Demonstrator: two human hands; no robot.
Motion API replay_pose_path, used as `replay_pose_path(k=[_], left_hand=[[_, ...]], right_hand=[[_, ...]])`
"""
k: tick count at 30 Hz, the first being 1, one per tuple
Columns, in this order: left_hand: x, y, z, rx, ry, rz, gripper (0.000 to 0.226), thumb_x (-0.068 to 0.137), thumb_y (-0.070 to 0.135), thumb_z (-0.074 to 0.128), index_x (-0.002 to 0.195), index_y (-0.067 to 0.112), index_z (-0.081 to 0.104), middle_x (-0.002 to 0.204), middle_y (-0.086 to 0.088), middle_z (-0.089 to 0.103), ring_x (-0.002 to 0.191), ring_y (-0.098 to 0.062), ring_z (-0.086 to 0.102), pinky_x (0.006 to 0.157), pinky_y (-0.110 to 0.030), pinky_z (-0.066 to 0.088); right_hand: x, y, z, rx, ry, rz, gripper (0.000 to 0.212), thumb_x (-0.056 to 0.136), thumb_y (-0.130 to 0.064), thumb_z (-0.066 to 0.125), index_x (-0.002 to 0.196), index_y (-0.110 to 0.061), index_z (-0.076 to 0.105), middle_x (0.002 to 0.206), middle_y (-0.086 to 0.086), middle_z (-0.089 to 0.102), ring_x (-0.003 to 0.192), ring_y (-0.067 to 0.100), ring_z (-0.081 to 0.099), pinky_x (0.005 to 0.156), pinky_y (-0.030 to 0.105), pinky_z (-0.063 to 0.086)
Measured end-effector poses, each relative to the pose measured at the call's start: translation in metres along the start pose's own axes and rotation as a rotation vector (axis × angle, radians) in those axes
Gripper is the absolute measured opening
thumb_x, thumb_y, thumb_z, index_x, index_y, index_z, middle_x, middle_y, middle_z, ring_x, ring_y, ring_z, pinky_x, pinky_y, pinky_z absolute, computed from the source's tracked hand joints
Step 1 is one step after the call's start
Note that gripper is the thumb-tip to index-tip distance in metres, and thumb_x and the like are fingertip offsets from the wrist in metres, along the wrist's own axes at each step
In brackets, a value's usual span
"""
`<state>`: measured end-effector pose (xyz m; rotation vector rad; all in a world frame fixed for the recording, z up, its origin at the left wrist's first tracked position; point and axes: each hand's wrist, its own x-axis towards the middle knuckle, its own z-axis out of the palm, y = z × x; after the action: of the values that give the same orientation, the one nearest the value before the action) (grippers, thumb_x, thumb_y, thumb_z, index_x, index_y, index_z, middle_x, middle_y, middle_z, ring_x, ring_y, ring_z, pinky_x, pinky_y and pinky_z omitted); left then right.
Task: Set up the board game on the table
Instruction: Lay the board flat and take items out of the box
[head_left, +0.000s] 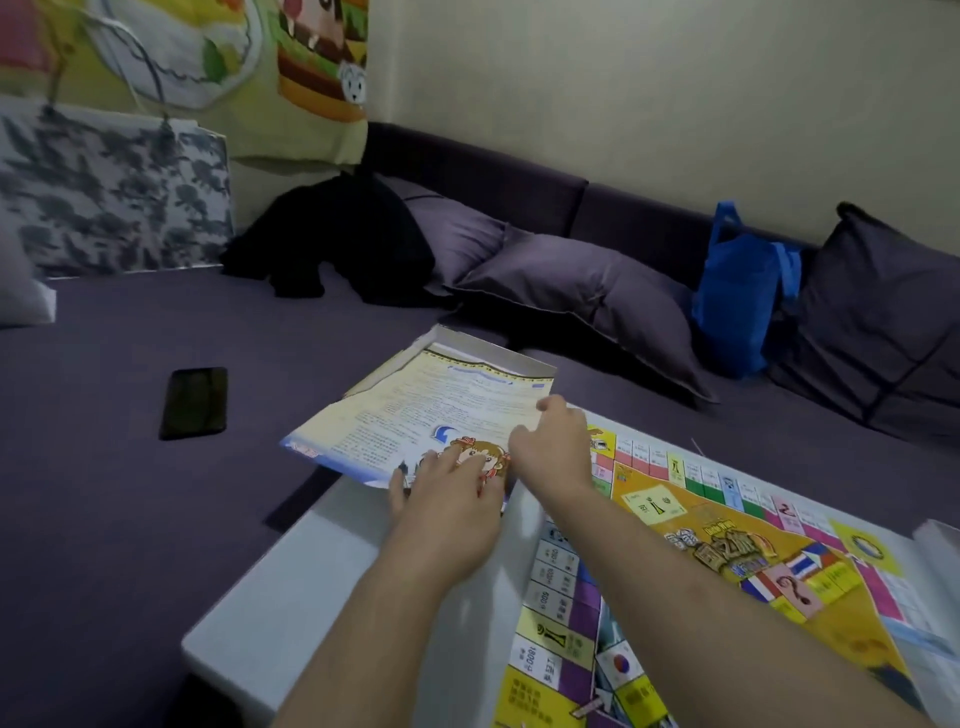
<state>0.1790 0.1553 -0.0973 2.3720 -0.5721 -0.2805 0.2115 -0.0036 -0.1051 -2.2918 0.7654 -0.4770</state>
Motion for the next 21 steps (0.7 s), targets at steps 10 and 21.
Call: replay_pose_path(k=[10,21], left_hand=[[-0.013,0.033,0.014,0.027,-0.019,0.129,0.049,0.112,0.037,0.028,0.161,0.03,0.032,0.172,0.009,0.019,0.159,-0.009,0.008,0.13,-0.045,-0.003],[-0.057,0.121,0.104,0.092,-0.237,0.419,0.048,0.109,0.037,0.049,0.156,0.031,0.045,0.166,0.013,0.035,0.153,-0.01,0.03,0.122,-0.03,0.028]], right_hand=[[-0.068,0.03,-0.058,-0.058,-0.201,-0.205,0.04,0.104,-0.025,0.053,0.143,-0.02,0.062,0.149,-0.004,0.057,0.141,0.015,0.048,0.116,0.033,0.036],[-0.16,0.171,-0.2,-0.07,-0.122,0.02,0.026,0.106,-0.027,0.057,0.129,-0.023,0.069,0.129,-0.009,0.068,0.117,0.008,0.061,0.101,0.031,0.051]])
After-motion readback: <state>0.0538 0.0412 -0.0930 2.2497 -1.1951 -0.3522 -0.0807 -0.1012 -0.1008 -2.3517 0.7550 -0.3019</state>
